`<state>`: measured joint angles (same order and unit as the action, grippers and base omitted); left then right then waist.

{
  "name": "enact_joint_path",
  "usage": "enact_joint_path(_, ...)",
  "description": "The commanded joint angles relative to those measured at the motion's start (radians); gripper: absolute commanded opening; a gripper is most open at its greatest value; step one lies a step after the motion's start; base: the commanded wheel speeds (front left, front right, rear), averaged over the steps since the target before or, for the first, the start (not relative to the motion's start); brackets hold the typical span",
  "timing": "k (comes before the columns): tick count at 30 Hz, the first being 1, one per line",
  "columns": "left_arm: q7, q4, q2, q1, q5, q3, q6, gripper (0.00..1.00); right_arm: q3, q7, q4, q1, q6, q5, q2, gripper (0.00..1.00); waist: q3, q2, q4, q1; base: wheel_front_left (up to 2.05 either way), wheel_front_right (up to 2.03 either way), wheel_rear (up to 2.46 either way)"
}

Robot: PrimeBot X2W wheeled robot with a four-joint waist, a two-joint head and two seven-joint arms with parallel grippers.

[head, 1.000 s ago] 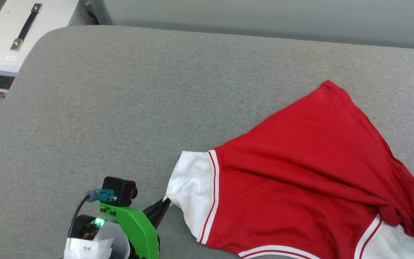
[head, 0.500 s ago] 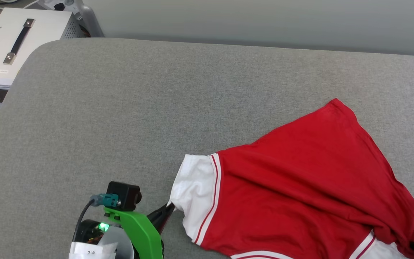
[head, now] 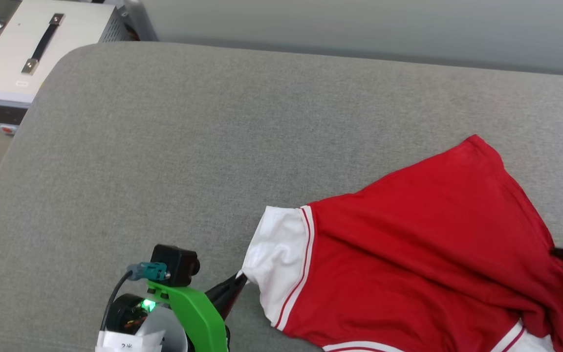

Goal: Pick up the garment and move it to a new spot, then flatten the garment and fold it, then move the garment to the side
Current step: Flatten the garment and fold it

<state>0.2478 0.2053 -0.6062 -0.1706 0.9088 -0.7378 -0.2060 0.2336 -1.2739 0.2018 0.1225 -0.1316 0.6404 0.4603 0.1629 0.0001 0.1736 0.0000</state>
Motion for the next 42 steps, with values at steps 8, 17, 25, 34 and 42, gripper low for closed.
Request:
enact_joint_path(8,0.002,0.042,0.017,-0.062,-0.034,-0.010,0.014,0.00,-0.071,-0.121,-0.027,0.272,0.001,-0.071,-0.005,1.00,0.133,-0.0001,0.099,0.0000,0.00,0.00,0.00)
enact_joint_path(17,-0.021,0.033,0.064,-0.116,-0.039,-0.013,0.042,0.00,-0.087,-0.163,-0.204,0.515,0.001,-0.191,0.017,1.00,0.253,-0.0001,0.194,0.0000,0.00,0.00,0.00)
enact_joint_path(25,-0.037,0.015,0.091,-0.141,-0.046,-0.022,0.060,0.00,-0.110,-0.139,-0.310,0.573,0.001,-0.246,0.044,1.00,0.298,-0.0001,0.237,0.0000,0.00,0.00,0.00)
enact_joint_path(34,-0.048,-0.005,0.101,-0.149,-0.046,-0.024,0.065,0.00,-0.163,-0.143,-0.365,0.529,0.001,-0.244,0.072,1.00,0.313,-0.0001,0.256,0.0000,0.00,0.00,0.00)
enact_joint_path(42,-0.049,-0.017,0.106,-0.155,-0.043,-0.025,0.065,0.00,-0.196,-0.153,-0.375,0.487,0.001,-0.220,0.078,0.00,0.307,-0.0001,0.257,0.0000,0.00,0.00,0.00)
